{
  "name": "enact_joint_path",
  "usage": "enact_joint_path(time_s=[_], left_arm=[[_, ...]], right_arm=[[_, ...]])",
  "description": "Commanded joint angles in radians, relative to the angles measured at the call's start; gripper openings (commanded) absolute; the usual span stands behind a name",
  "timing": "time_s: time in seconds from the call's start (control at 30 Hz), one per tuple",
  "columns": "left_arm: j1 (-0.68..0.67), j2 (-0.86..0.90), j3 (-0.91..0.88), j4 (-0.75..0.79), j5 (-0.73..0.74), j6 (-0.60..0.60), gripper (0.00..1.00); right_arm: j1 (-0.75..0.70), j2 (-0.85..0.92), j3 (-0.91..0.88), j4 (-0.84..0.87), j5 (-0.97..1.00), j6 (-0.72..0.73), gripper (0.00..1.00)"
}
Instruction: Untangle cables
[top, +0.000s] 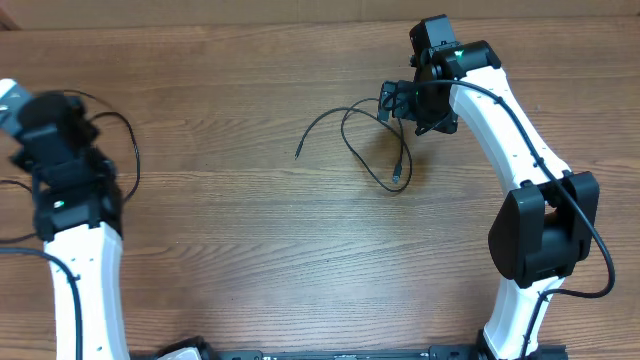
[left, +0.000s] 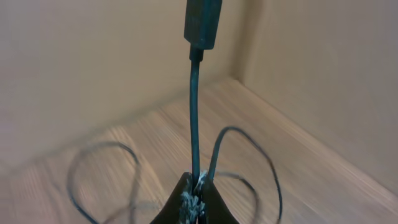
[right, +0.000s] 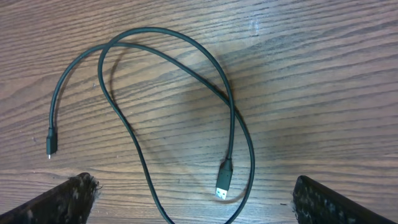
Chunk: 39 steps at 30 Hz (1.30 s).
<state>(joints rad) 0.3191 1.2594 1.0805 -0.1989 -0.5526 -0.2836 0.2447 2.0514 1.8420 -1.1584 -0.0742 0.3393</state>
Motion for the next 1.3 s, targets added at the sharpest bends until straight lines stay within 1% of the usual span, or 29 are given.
enact_joint_path(time_s=[0.0, 0.1, 0.23, 0.33, 0.4, 0.5, 0.67, 0.8, 0.93, 1.03, 1.13, 1.23, 1.27], left_arm=[[0.063, 0.004, 0.018, 0.015, 0.011, 0.106, 0.04], [0.1, 0.039, 0.016, -0.009, 0.022, 0.1, 0.04], [0.114, 0.13, 0.015, -0.034, 0.101, 0.076, 0.04], [0.113, 0.219, 0.015, -0.04, 0.206, 0.066, 0.06], [0.113, 0.28, 0.015, -0.047, 0.307, 0.067, 0.08], [0.114, 0.374, 0.015, -0.058, 0.42, 0.066, 0.08], [0.114, 0.492, 0.015, -0.06, 0.541, 0.067, 0.11], [0.114, 0.527, 0.015, -0.053, 0.592, 0.067, 0.15], [0.114, 0.527, 0.016, -0.035, 0.678, 0.067, 0.22], [0.114, 0.527, 0.016, -0.039, 0.787, 0.078, 0.35], [0.114, 0.527, 0.016, -0.061, 0.911, 0.078, 0.53], [0.112, 0.527, 0.016, -0.103, 1.045, 0.077, 0.65], [0.112, 0.527, 0.016, -0.114, 1.064, 0.077, 0.67]], right_arm=[[0.002, -0.009, 0.005, 0.004, -0.002, -0.003, 1.0], [0.002, -0.009, 0.005, 0.004, -0.002, -0.003, 1.0], [0.002, -0.009, 0.005, 0.004, -0.002, -0.003, 1.0], [0.002, -0.009, 0.005, 0.004, -0.002, -0.003, 1.0], [0.002, -0.009, 0.005, 0.004, -0.002, -0.003, 1.0], [0.002, -0.009, 0.005, 0.004, -0.002, -0.003, 1.0], [0.002, -0.009, 0.005, 0.004, -0.002, -0.003, 1.0], [0.002, -0.009, 0.005, 0.004, -0.002, -0.003, 1.0], [0.002, -0.009, 0.005, 0.004, -0.002, -0.003, 1.0], [0.002, -0.009, 0.005, 0.004, -0.002, -0.003, 1.0], [0.002, -0.009, 0.005, 0.004, -0.002, -0.003, 1.0], [0.002, -0.009, 0.005, 0.004, -0.002, -0.003, 1.0], [0.002, -0.009, 0.005, 0.004, -0.002, -0.003, 1.0]])
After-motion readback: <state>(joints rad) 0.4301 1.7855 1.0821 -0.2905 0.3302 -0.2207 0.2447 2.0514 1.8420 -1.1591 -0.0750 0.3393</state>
